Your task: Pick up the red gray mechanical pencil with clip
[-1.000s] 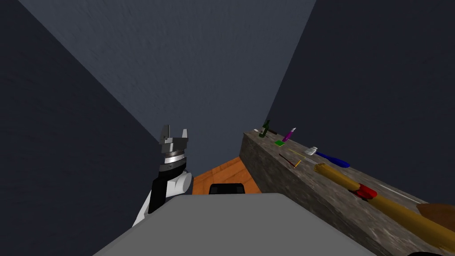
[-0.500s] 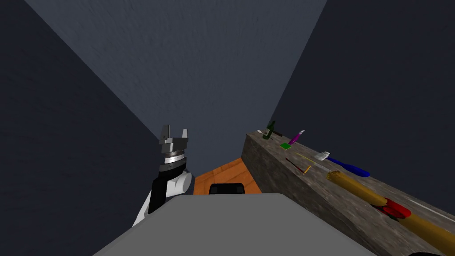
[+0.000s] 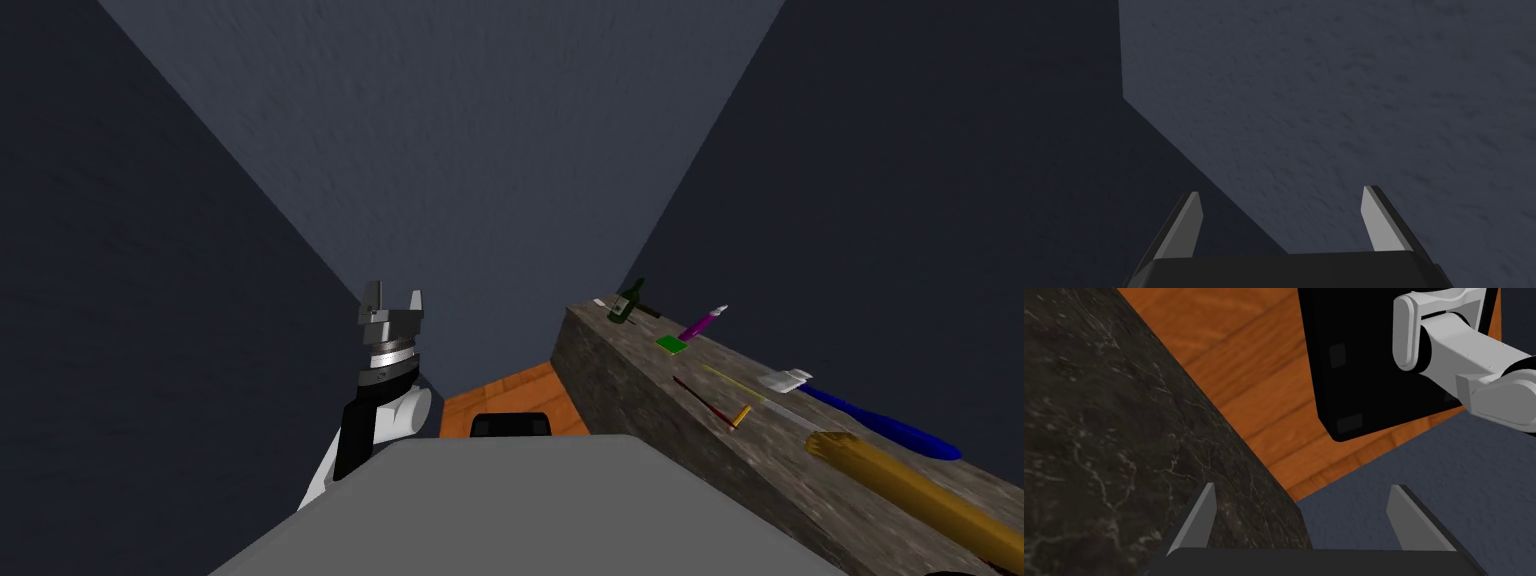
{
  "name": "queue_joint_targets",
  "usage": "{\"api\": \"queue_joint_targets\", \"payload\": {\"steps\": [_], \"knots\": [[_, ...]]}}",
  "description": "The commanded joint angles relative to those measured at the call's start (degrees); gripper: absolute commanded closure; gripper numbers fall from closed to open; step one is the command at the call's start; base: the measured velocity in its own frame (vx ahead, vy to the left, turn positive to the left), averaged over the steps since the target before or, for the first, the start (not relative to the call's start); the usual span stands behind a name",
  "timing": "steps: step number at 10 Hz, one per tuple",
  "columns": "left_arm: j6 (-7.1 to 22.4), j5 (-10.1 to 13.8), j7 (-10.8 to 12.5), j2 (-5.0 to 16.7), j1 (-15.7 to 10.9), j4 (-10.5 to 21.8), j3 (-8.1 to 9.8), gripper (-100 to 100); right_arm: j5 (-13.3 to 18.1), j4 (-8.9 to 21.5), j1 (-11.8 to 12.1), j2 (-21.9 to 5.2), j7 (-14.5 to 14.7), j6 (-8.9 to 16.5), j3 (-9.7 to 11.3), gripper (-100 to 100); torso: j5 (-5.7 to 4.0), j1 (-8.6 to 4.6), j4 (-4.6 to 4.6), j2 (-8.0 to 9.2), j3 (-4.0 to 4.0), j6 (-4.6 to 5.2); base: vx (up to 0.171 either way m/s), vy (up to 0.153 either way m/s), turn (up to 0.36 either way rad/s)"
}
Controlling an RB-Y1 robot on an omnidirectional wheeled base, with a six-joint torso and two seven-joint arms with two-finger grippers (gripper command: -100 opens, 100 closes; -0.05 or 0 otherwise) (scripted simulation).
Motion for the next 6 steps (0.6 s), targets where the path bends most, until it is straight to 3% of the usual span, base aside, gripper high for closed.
{"api": "queue_joint_targets", "payload": {"steps": [1, 2, 4, 6], "knots": [[0.0, 0.0, 0.0, 0.0, 0.0, 0.0, 0.0, 0, -0.1, 2.9, 0.0, -2.9, -0.6, -0.8, 2.0, -100, 0.0, 0.0, 0.0, 0.0, 0.0, 0.0, 0.086, 0.026, 0.094], [0.0, 0.0, 0.0, 0.0, 0.0, 0.0, 0.0, 0, -0.1, 3.1, 0.0, -3.4, -0.6, -0.8, 2.0, -100, 0.0, -0.02, 0.0, 0.0, 0.0, -0.03, 0.072, 0.019, 0.07], [0.0, 0.0, 0.0, 0.0, 0.0, 0.0, 0.0, 0, -0.6, 6.7, 0.3, -7.2, -1.4, -1.3, 4.7, -100, -0.01, -0.02, 0.01, 0.01, 0.02, -0.03, 0.111, 0.027, 0.163], [0.0, 0.0, 0.0, 0.0, 0.0, 0.0, 0.0, 0, -1.0, 8.2, 0.2, -10.0, -1.9, -1.5, 6.0, -100, -0.01, -0.02, -0.02, -0.09, -0.05, 0.0, 0.108, 0.022, 0.096]]}}
